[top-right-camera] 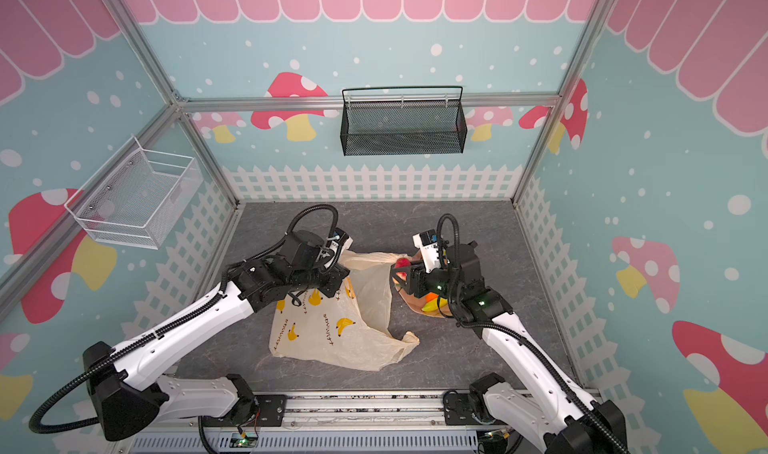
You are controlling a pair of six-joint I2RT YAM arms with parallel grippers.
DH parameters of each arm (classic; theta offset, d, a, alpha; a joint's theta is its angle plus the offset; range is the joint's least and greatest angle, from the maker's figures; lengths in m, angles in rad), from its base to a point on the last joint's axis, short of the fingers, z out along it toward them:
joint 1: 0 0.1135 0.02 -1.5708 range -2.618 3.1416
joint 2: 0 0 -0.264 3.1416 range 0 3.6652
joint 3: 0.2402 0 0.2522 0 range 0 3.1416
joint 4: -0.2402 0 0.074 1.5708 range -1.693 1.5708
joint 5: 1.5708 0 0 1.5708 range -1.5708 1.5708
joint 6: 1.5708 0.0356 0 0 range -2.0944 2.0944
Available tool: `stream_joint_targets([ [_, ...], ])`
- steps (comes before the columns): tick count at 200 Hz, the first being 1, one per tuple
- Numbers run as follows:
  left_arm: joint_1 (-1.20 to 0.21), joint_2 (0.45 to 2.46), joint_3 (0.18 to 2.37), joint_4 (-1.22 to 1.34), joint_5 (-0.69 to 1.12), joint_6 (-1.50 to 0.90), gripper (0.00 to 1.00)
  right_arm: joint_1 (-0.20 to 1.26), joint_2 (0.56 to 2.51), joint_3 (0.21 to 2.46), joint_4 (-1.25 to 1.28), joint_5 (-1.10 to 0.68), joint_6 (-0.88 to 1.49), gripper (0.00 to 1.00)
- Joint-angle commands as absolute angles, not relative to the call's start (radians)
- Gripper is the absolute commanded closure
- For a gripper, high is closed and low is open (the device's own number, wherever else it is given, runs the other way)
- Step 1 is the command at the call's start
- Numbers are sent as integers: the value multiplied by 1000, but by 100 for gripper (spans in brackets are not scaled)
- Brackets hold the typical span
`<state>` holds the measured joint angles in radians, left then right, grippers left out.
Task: Place the fruits into the plastic bag
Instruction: Place the fruit in the plastic bag.
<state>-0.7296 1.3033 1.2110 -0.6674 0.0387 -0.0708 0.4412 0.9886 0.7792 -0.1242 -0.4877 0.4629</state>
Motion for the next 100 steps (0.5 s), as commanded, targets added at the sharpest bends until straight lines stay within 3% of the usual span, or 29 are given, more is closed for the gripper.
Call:
stream_joint_targets([
  [1, -735, 1314, 1229, -650, 52, -74, 100, 473, 983, 761, -72, -489, 444, 46],
  [100, -735, 1312, 1234, -650, 65, -74, 100, 567, 1093, 700, -57, -450, 423, 49],
])
